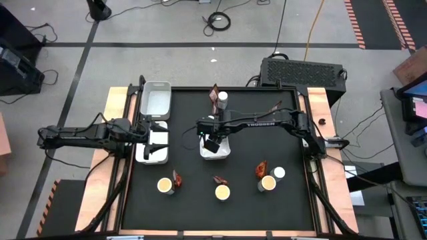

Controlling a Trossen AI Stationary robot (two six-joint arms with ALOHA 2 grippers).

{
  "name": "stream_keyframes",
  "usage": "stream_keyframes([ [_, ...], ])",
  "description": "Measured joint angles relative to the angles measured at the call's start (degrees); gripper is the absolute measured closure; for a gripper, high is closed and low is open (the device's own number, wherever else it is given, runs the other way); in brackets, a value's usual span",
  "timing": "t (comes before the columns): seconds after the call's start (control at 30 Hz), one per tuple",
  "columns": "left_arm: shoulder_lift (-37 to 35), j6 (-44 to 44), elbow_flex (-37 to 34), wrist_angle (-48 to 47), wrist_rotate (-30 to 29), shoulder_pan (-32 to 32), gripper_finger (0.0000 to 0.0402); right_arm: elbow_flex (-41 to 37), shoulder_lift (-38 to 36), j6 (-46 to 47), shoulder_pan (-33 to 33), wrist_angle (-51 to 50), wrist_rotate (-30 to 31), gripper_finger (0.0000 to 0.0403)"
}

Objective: Sort spices by type
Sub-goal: Put the white seasoning bottle into the right white bin

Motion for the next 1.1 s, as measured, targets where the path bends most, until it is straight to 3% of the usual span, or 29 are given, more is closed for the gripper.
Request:
stream_keyframes([
  [0.27,0.0,0.0,0.0,0.0,0.0,0.0,0.0075,0.0,0.0,1.7,0.0,0.0,-0.1,0.0250],
  [0.73,0.0,0.0,0.0,0.0,0.0,0.0,0.0075,0.0,0.0,1.4,0.0,-1.1,0.0,0.0164],
  [1.1,0.0,0.0,0.0,0.0,0.0,0.0,0.0075,0.0,0.0,2.2,-0.7,-1.4,0.1,0.0165],
])
